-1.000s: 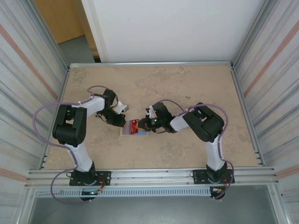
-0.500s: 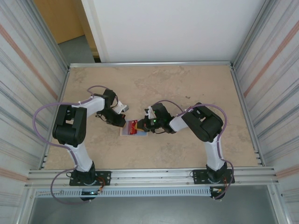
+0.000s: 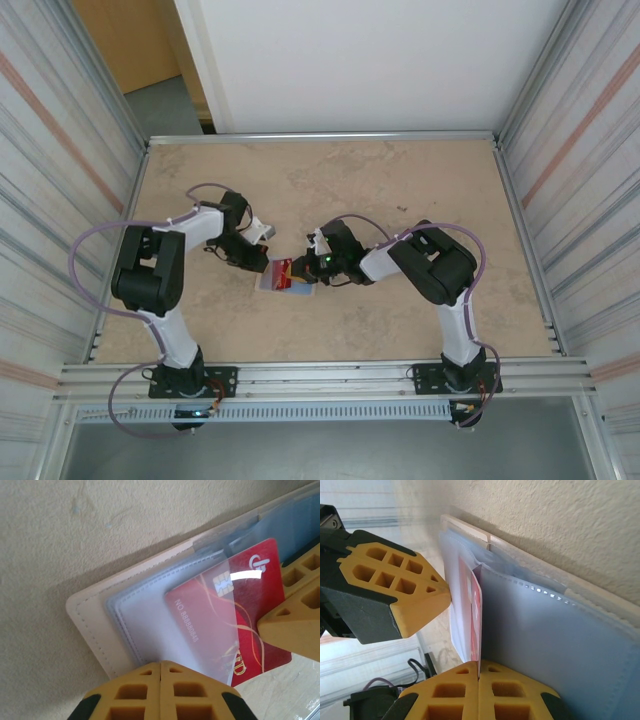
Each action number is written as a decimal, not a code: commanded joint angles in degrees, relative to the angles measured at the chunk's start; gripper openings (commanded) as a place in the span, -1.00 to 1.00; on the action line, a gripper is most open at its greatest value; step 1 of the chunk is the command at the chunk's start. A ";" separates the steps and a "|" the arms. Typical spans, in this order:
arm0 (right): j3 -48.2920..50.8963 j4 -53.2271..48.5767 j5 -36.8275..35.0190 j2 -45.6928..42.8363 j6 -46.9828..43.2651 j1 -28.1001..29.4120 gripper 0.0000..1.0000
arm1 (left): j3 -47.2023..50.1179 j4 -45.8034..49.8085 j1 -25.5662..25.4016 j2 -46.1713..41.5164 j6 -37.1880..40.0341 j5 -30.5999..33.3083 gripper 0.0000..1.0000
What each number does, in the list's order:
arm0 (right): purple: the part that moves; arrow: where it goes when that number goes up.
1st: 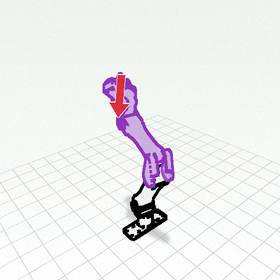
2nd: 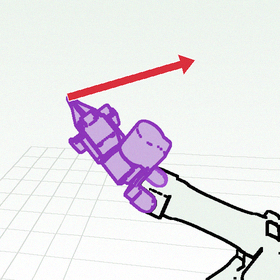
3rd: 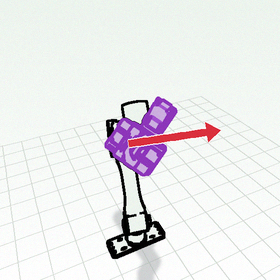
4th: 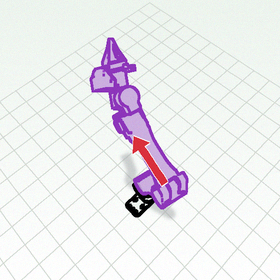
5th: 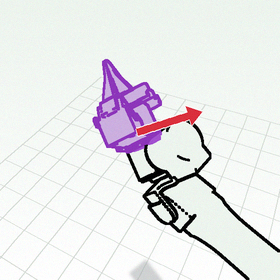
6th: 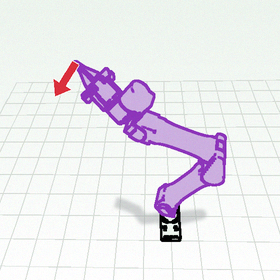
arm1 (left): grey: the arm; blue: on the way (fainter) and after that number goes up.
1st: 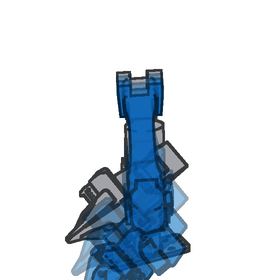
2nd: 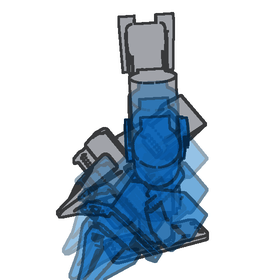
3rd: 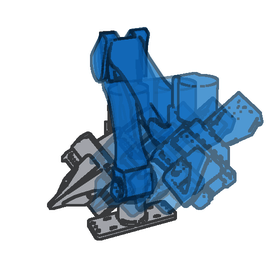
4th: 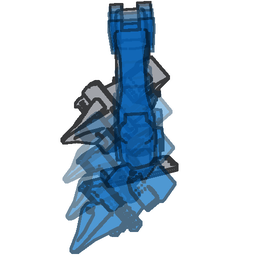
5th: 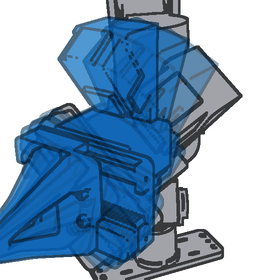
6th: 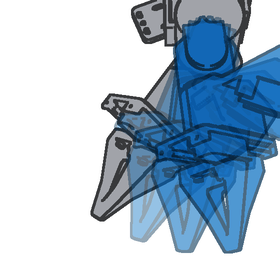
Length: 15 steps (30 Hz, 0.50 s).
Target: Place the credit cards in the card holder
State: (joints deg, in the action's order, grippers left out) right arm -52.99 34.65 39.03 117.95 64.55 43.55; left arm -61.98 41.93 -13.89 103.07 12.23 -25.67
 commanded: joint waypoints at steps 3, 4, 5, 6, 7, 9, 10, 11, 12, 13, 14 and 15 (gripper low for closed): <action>-0.31 -2.58 -4.25 -0.42 3.47 0.73 -1.00 | 0.91 0.56 0.90 -2.81 0.57 2.52 -1.00; -0.19 -2.40 -4.79 -0.68 4.19 0.77 -1.00 | 0.64 0.76 1.32 -2.88 0.55 2.76 -1.00; -0.10 -2.31 -5.15 -0.84 4.31 0.90 -1.00 | 0.39 0.87 1.81 -2.88 0.44 2.91 -1.00; 0.06 -2.32 -5.79 -1.04 4.56 0.91 -1.00 | 0.19 0.90 2.44 -2.81 0.34 2.98 -1.00; 0.32 -2.29 -6.34 -1.14 4.91 1.03 -1.00 | 0.23 0.81 3.05 -2.72 0.22 2.96 -1.00; 0.65 -1.54 -7.24 -1.10 5.70 1.25 -1.00 | 0.65 0.46 3.76 -2.38 0.21 3.01 -1.00; 0.85 -1.10 -7.62 -1.02 6.20 1.34 -1.00 | 1.11 0.03 3.85 -2.21 0.25 3.19 -1.00; 0.95 -0.69 -7.99 -0.89 6.55 1.43 -1.00 | 1.48 -0.24 3.87 -2.03 0.42 3.35 -1.00; 0.85 -0.36 -8.29 -0.80 6.76 1.59 -1.00 | 1.81 -0.44 3.87 -1.77 0.51 3.28 -1.00; 0.76 -0.20 -8.42 -0.59 6.88 1.68 -1.00 | 1.98 -0.60 3.78 -1.55 0.52 3.28 -1.00; 0.48 -0.22 -8.41 -0.41 6.90 1.93 -1.00 | 2.00 -0.62 3.78 -1.36 0.59 3.24 -1.00; 0.16 -0.29 -8.31 -0.16 6.91 2.14 -1.00 | 2.00 -0.62 3.64 -1.06 0.55 3.18 -1.00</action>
State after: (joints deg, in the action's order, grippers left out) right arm -52.99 35.86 33.82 117.38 69.95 45.04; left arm -60.58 41.28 -9.98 102.41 12.23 -22.72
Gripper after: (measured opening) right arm 0.045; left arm 0.052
